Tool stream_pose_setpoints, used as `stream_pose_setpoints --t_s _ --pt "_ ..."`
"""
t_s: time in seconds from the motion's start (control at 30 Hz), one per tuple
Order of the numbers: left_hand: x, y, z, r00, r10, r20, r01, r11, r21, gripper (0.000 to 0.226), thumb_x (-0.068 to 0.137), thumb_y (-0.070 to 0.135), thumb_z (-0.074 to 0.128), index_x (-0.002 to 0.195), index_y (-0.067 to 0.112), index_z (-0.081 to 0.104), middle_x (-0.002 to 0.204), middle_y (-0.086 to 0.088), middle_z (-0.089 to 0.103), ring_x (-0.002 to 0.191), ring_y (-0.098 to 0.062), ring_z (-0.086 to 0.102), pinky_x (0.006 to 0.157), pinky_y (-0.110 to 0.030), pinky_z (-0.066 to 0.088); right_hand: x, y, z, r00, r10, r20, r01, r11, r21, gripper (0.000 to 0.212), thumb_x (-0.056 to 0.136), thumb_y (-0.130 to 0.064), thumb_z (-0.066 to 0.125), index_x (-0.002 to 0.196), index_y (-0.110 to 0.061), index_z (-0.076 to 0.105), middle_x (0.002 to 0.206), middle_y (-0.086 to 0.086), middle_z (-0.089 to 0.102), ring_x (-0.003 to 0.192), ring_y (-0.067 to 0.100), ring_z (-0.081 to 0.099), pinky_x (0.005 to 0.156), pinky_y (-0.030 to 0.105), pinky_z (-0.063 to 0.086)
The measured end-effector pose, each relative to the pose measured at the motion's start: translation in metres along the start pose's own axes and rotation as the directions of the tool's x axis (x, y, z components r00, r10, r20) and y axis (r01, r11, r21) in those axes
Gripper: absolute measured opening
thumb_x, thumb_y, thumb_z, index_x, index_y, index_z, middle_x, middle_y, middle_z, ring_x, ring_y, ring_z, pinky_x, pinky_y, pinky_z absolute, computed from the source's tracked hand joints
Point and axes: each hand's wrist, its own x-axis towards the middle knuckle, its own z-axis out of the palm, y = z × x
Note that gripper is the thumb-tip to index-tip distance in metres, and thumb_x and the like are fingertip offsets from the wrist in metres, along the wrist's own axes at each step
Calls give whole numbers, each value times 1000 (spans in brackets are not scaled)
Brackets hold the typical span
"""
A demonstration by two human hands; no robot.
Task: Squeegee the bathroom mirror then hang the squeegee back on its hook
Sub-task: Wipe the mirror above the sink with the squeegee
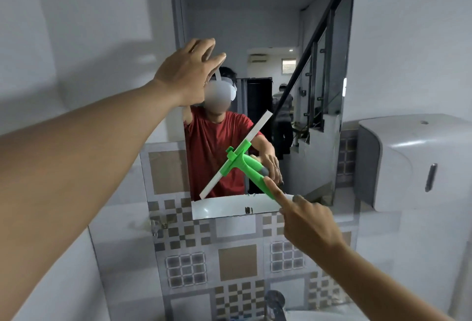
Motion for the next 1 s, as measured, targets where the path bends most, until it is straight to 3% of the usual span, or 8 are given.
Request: stream_pose_setpoints --t_s 0.2,0.3,0.37,0.43,0.53,0.67,0.87,1.0 --pt "-30 25 16 994 -70 -89 65 997 -50 71 80 26 73 146 17 49 153 -15 39 138 -36 36 106 -51 42 -1 53 -24 998 -51 35 58 971 -230 95 101 -17 40 139 -49 -41 85 3 62 52 14 54 46 28 46" --pt "-42 32 27 993 -117 -35 113 988 -102 74 86 36 68 152 11 44 159 -11 33 143 -31 29 113 -47 35 -3 67 -34 998 -49 30 55 962 -267 98 99 -14 38 135 -50 -45 87 2 63 55 16 58 47 29 48" --pt "-44 33 32 991 -133 -5 131 985 -111 78 88 41 65 153 6 42 162 -10 27 145 -29 24 115 -45 32 -4 73 -35 998 -54 15 56 956 -287 98 100 -15 38 134 -49 -47 86 2 64 53 15 55 44 27 41" --pt "-43 34 34 990 -139 -10 137 984 -113 75 88 41 66 151 6 45 162 -9 26 145 -30 24 115 -47 34 -6 81 -33 999 -44 -4 41 963 -266 100 100 -18 43 137 -50 -45 81 2 64 49 13 52 42 26 38" --pt "-43 34 30 990 -142 -8 139 980 -141 78 86 40 68 153 10 42 160 -9 30 143 -31 27 112 -48 37 -13 93 -25 999 -1 -33 -6 976 -216 104 98 -21 51 142 -50 -38 74 2 62 48 13 52 43 28 48" --pt "-44 35 29 991 -131 -23 127 983 -129 68 85 33 72 145 8 52 158 -12 33 141 -34 30 108 -52 41 -27 96 -10 994 107 -16 -109 986 -129 103 99 -24 53 144 -49 -36 74 -1 58 49 12 54 48 31 56" --pt "-44 35 29 994 -106 -38 100 984 -148 72 83 28 76 148 15 50 156 -17 36 139 -40 34 106 -58 42 -42 67 7 962 272 33 -273 960 54 87 103 -27 49 149 -43 -23 75 2 58 51 12 50 50 27 49" --pt "-43 33 32 992 -122 -33 117 986 -116 61 84 33 73 137 6 60 158 -11 32 139 -36 31 107 -54 41 -56 61 25 936 349 54 -353 923 152 84 103 -27 48 154 -41 -18 85 5 67 59 17 59 52 30 53"
